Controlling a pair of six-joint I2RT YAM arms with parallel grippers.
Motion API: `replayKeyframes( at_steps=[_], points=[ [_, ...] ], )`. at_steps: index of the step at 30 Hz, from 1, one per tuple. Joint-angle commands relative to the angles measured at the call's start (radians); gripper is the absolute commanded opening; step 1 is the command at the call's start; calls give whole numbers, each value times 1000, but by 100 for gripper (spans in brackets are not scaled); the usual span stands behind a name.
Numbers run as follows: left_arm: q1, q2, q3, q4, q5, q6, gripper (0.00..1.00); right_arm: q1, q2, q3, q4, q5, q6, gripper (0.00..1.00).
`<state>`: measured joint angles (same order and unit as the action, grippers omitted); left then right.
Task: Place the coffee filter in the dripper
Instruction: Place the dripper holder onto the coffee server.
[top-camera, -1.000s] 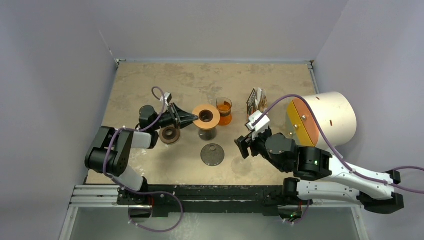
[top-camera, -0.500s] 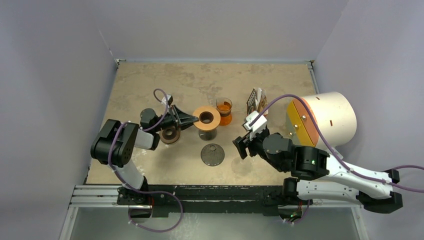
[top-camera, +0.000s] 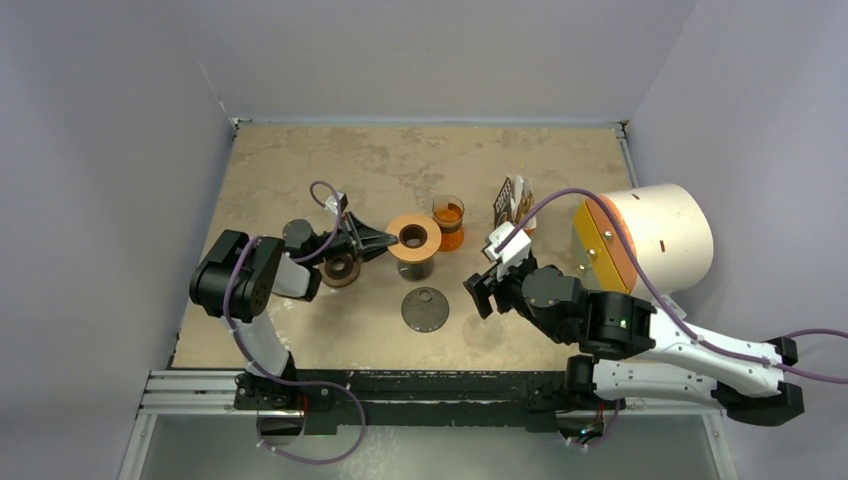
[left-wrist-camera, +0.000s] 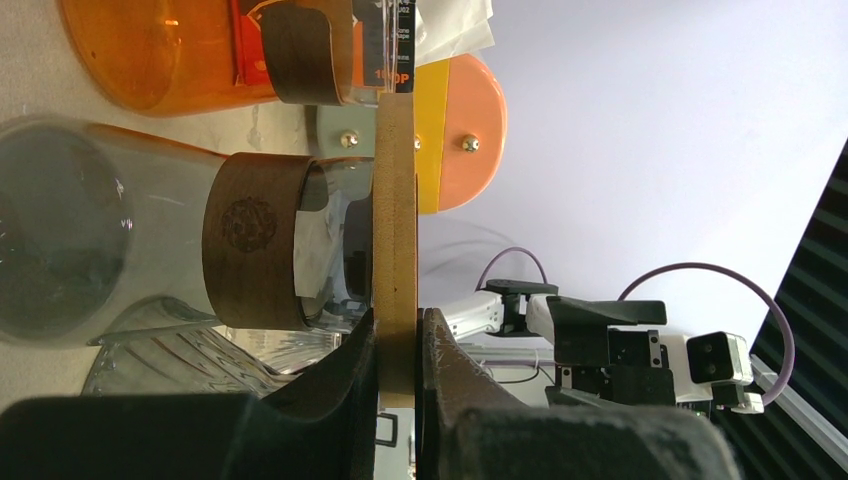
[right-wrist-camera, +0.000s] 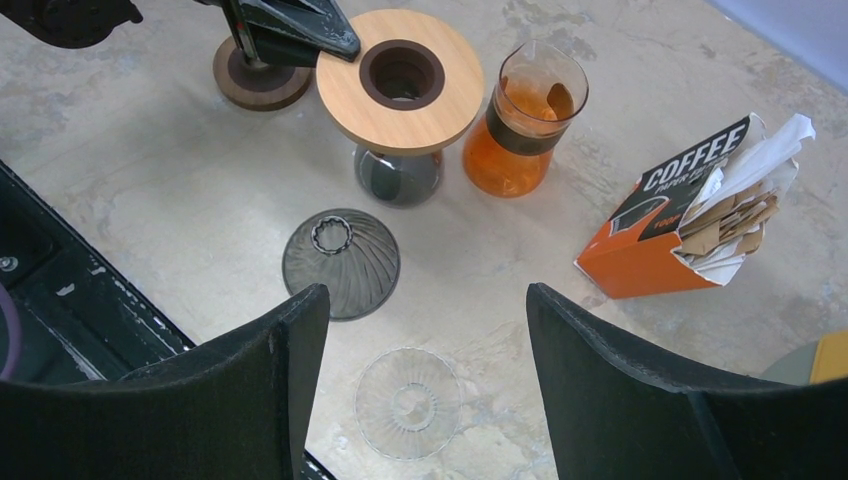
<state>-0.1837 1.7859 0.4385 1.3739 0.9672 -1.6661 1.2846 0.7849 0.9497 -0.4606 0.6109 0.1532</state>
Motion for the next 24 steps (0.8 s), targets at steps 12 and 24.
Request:
replayKeyframes(
  at_steps=[12,24],
  points=[
    [4,-20,37,3,57,18,37,1,33,7,49,16,-16,78],
    [6,-204,52,-444,72,245,46,-23,83,42,-17,40,29,81]
  ],
)
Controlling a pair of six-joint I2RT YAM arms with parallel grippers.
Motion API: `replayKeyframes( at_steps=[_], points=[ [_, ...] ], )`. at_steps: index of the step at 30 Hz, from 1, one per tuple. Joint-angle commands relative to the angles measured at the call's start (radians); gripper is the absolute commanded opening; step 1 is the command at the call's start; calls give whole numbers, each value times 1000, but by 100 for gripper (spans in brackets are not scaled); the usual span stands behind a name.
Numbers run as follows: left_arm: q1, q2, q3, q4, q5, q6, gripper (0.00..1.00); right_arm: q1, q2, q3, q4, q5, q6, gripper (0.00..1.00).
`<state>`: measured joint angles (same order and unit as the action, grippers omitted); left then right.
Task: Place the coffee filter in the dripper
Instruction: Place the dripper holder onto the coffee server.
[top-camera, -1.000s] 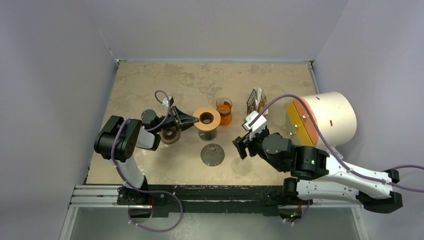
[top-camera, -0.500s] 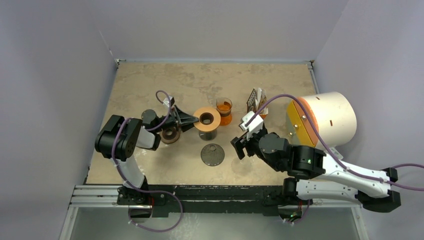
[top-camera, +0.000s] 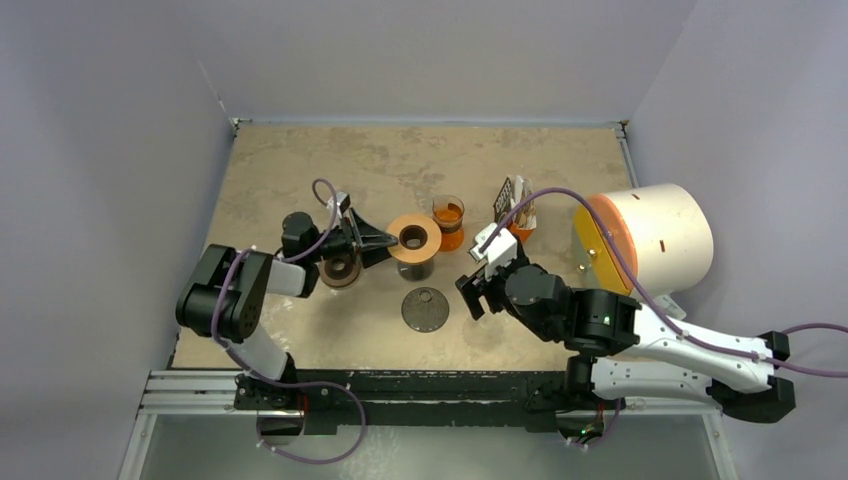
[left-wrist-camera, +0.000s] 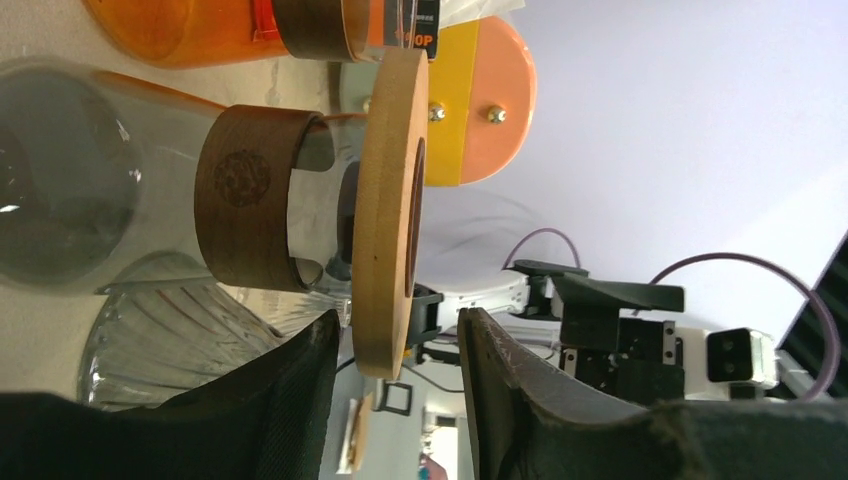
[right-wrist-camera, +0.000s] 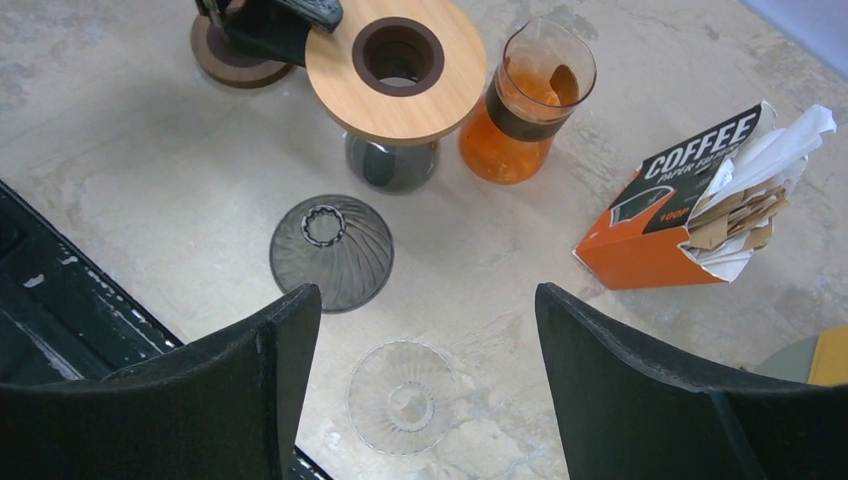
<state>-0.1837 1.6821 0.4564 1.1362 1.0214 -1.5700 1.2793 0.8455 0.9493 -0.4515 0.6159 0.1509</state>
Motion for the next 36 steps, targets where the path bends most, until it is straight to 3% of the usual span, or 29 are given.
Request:
replayKeyframes(
  at_steps=[1,7,14,23,26,30,36],
  points=[
    [6,-122,43,-279,16,185,46,-25,31,49,-39,34,41,81],
    [9,-274,68,-581,-12,379,47,-97,59,65,-78,-33,90,83],
    [9,-388,94,-867,-48,551,47,-201,77,72,-123,-123,169,95],
    [9,-453,162,-1091,-61,681,45,-231,95,85,-141,-218,238,99],
    [9,-451,198,-1151,-69,717,38,-251,94,77,-146,-220,258,99],
    [9,-414,268,-1228,-88,760,20,-266,96,65,-145,-232,279,99],
    [9,-351,344,-1291,-123,811,10,-271,87,50,-145,-237,295,99]
  ],
)
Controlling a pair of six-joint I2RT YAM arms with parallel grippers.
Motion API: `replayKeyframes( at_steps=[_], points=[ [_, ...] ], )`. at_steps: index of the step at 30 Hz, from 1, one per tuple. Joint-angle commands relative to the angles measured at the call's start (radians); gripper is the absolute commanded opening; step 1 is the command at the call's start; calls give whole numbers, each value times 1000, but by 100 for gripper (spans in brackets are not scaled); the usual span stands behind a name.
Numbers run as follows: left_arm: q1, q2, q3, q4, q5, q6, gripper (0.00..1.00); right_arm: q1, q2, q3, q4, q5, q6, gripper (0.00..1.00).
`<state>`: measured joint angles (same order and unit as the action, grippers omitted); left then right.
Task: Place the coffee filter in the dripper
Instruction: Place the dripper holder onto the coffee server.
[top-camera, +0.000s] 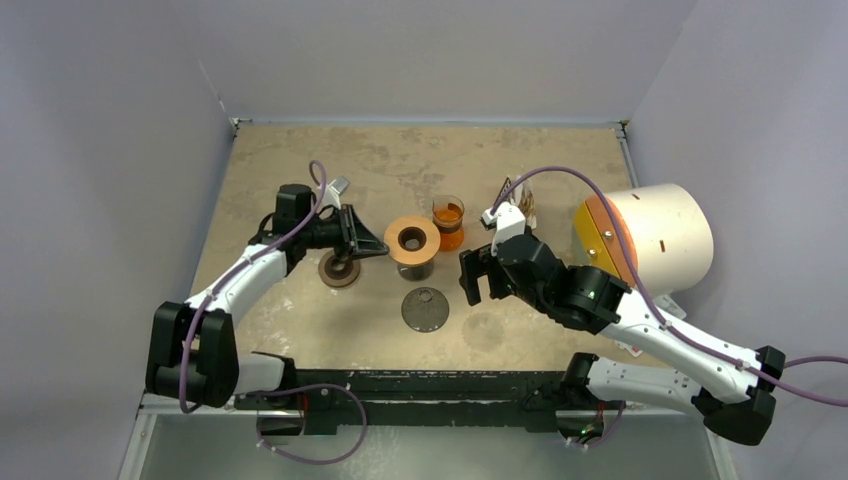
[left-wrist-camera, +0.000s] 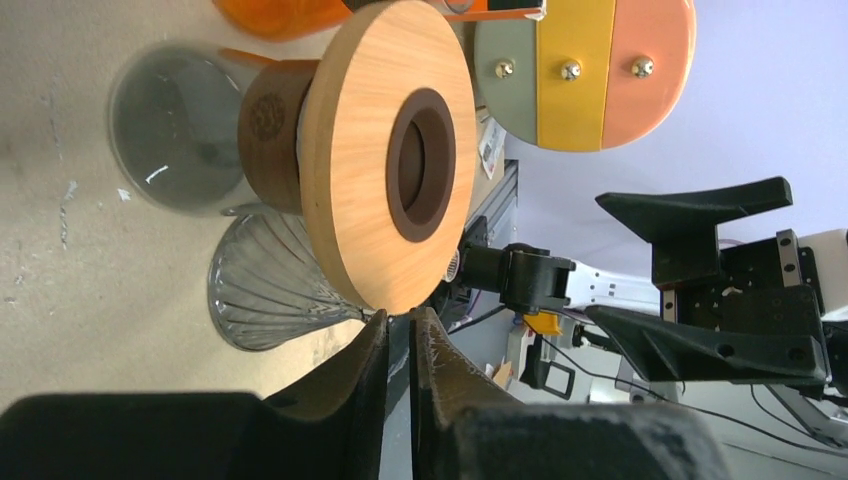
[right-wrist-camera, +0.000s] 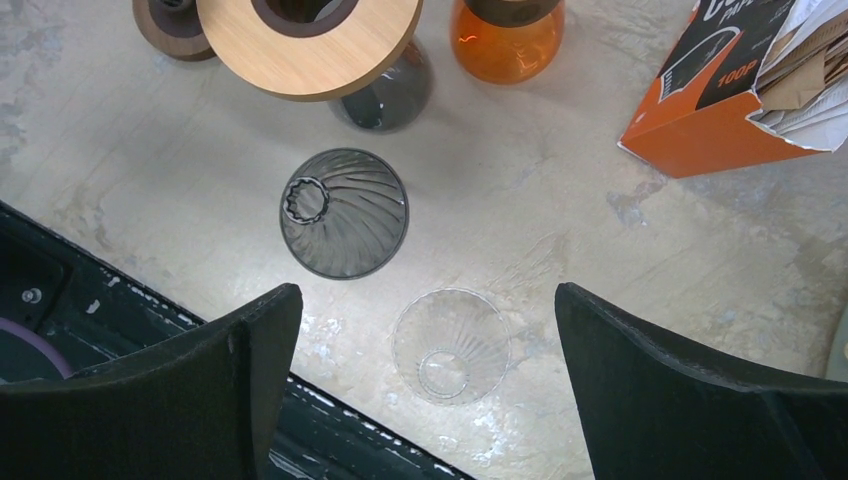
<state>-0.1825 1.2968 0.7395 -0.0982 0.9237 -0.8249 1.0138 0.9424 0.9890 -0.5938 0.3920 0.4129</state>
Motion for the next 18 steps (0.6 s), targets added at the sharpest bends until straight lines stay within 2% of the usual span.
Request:
replayKeyframes(
  at_steps=[1,8,14,18],
  points=[
    [8,43,66,-60,-26,68,9,-5,-12,9,-2,-13,35,99],
    [6,66,75,-60,-28,67,7,-6,-21,9,-4,-4,31,99],
    [6,50,91,-102,-46,79,16,-6,-18,4,4,-7,30,99],
    [6,53,94,-104,-48,79,18,-6,-12,-2,17,-14,32,99]
  ],
)
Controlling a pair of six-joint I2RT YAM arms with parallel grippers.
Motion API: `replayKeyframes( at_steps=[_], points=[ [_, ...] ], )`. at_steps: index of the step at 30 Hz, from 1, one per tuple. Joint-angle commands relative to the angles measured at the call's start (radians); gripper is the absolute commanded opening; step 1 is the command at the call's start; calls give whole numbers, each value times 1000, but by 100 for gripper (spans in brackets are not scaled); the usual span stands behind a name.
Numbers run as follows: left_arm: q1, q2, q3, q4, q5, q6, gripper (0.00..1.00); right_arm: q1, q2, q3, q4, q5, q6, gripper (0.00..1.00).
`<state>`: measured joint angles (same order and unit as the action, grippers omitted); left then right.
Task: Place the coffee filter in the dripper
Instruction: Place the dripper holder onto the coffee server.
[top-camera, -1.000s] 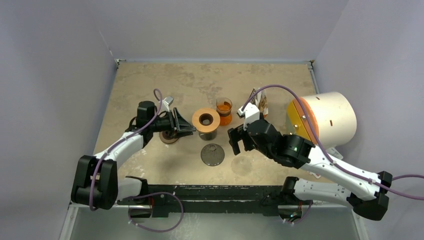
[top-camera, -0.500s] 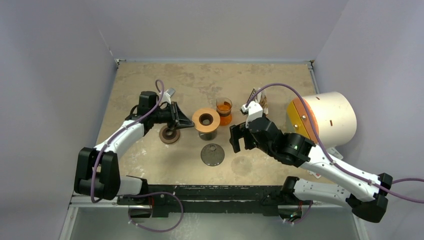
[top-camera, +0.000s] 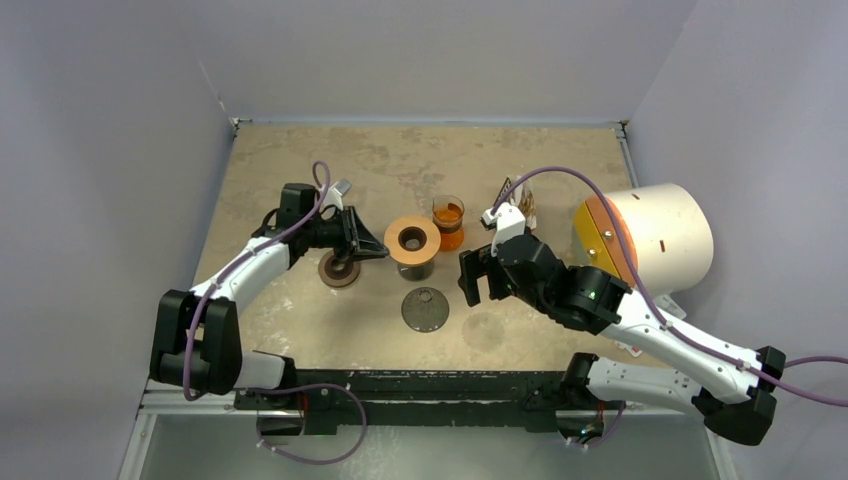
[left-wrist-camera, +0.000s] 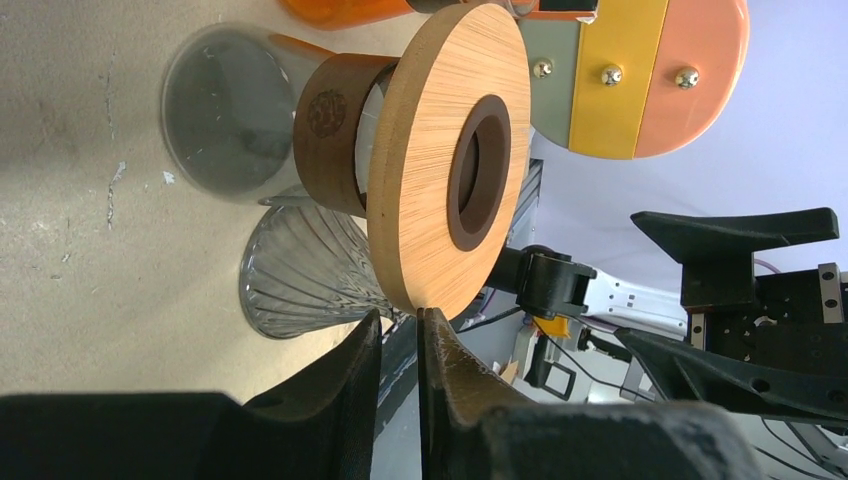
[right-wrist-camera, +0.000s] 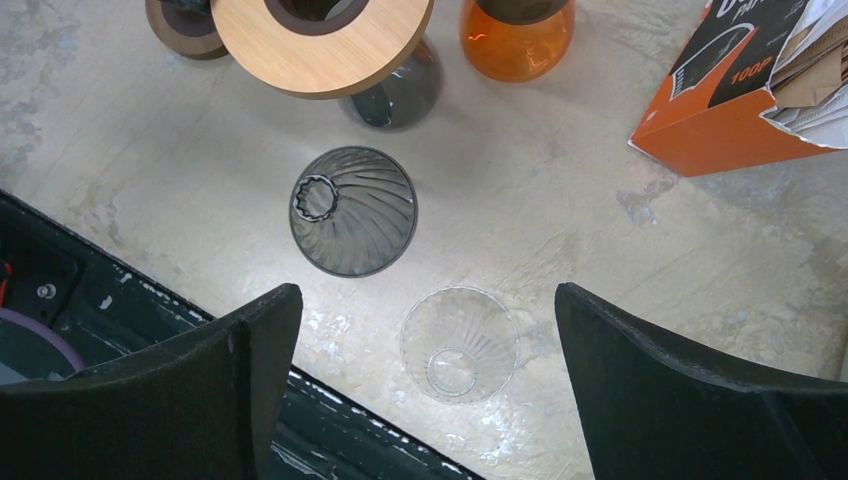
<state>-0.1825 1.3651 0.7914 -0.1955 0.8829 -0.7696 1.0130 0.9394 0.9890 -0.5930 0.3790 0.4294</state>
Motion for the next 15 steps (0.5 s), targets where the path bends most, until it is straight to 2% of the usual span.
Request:
replayKeyframes(
  at_steps=[1,15],
  points=[
    [6,-13,44,-7,-7,25,18,-5,-8,-3,18,-2,17,99],
    [1,29,72,33,13,-4,18,-5,-20,-10,15,1,25,98]
  ],
)
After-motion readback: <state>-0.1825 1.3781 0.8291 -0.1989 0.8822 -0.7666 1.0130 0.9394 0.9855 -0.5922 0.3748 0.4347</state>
